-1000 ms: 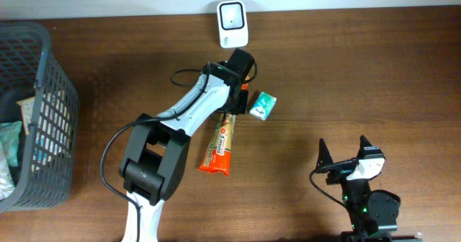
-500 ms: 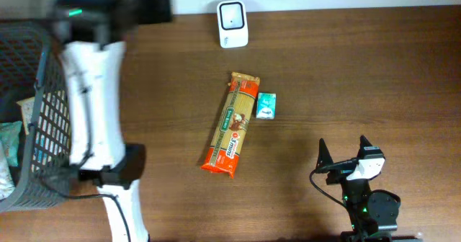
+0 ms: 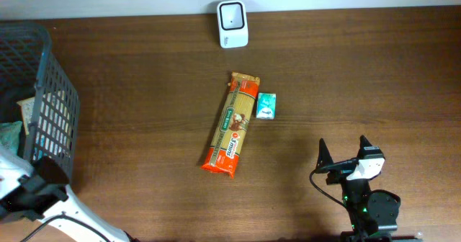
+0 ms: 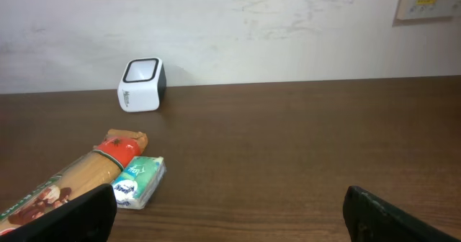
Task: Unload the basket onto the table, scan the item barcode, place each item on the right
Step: 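Grasp the white printed pouch from the basket with the left gripper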
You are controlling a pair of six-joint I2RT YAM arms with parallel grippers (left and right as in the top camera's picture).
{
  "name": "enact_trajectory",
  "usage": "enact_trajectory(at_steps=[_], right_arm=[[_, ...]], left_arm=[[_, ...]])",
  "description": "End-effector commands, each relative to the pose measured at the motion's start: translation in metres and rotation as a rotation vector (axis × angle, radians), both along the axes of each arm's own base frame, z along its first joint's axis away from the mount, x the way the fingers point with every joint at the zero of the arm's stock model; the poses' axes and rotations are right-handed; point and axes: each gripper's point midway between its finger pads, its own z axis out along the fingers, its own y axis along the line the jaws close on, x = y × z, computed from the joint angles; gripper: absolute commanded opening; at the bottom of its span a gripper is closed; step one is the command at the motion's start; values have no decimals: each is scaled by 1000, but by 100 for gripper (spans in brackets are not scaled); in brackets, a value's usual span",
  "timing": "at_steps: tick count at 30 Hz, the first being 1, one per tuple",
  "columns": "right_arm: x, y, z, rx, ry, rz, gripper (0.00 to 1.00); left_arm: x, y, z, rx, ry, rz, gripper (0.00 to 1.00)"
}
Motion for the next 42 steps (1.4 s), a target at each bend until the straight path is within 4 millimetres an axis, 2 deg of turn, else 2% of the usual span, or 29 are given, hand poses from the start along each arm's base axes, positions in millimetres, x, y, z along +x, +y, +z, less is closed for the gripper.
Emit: enact_trajectory(at_steps=[1, 3, 4, 6, 8, 9, 13, 15, 22, 24, 27, 29, 30, 31, 32, 34, 36, 37, 38, 40, 42], right_arm=[[0, -3, -3, 0, 5, -16, 99], [0, -3, -3, 0, 5, -15, 99], [0, -3, -3, 0, 5, -16, 99], [0, -3, -3, 0, 5, -16, 99], [0, -3, -3, 0, 5, -16, 99], [0, -3, -3, 0, 5, -16, 99], [0, -3, -3, 0, 5, -15, 99], [0, -3, -3, 0, 5, -16, 99], [0, -3, -3, 0, 5, -16, 99], [0, -3, -3, 0, 5, -16, 99], [0, -3, -3, 0, 5, -15, 99], [0, -3, -3, 0, 5, -16, 99], [0, -3, -3, 0, 5, -15, 99], [0, -3, -3, 0, 5, -15, 99], [0, -3, -3, 0, 5, -15, 99], [0, -3, -3, 0, 5, -16, 99], [0, -3, -3, 0, 5, -16, 99], [0, -3, -3, 0, 5, -16, 99], [0, -3, -3, 0, 5, -16, 99], [0, -3, -3, 0, 5, -16, 99], [0, -3, -3, 0, 5, -16, 99]], left_arm=[[-4, 13, -47, -105, 85, 12, 99], [-2, 17, -70, -129, 130, -6, 99], [-1, 18, -76, -133, 139, -12, 99], [2, 20, -108, -165, 188, -29, 99], [5, 22, -125, -175, 206, -47, 99], [8, 22, -142, -187, 218, -72, 99], [9, 22, -185, -228, 239, -120, 99], [16, 16, -200, -269, 195, -230, 99], [-16, 16, -268, -357, 247, -195, 95], [-23, 10, -295, -372, 254, -194, 93], [-25, 2, -318, -387, 238, -207, 84], [-20, -7, -324, -412, 198, -247, 62], [-19, -8, -325, -415, 191, -250, 39], [-19, -8, -325, -414, 191, -251, 27], [-17, -7, -324, -411, 187, -251, 0], [-13, -3, -315, -399, 179, -251, 0], [-5, 6, -286, -366, 156, -254, 0], [0, 13, -266, -334, 137, -255, 0], [7, 20, -237, -288, 103, -258, 0], [18, 31, -164, -168, 15, -265, 0], [19, 32, -107, -77, -61, -259, 0]])
